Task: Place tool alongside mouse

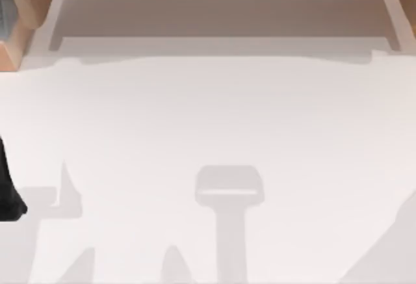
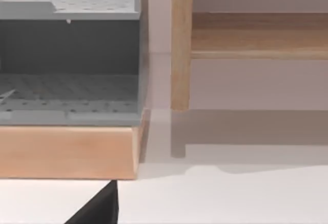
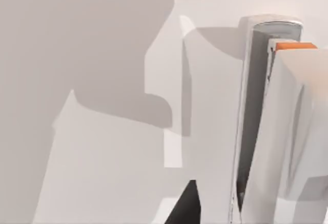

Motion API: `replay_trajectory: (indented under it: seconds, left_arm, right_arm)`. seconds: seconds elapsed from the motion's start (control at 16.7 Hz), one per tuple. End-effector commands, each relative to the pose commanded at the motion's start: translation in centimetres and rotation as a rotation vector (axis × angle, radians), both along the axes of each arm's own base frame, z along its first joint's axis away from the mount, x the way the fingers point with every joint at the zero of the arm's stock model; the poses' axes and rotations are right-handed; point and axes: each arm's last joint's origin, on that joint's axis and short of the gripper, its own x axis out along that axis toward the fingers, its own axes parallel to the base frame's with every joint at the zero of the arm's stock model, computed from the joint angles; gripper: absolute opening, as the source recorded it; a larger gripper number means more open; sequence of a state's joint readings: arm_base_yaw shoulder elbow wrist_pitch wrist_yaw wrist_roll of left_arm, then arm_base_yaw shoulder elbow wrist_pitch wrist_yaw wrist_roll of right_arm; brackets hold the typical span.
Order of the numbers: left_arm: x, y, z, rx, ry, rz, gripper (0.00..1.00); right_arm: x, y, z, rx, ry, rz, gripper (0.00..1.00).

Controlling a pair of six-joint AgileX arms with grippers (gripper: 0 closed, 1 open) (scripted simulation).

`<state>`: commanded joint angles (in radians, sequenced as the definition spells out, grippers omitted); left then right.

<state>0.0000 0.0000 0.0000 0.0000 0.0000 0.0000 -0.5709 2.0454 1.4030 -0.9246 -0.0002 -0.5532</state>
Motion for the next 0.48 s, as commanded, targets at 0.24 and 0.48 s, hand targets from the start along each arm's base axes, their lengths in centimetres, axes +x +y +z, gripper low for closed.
replay_trajectory:
  seconds: [0.24, 0.48]
  left_arm:
    - [0.00, 0.00, 0.00, 0.000, 0.000, 0.000, 1.00]
    - [0.00, 0.00, 0.00, 0.000, 0.000, 0.000, 1.00]
  right_arm:
    - [0.00, 0.00, 0.00, 0.000, 0.000, 0.000, 1.00]
    - [0.00, 0.00, 0.00, 0.000, 0.000, 0.000, 1.00]
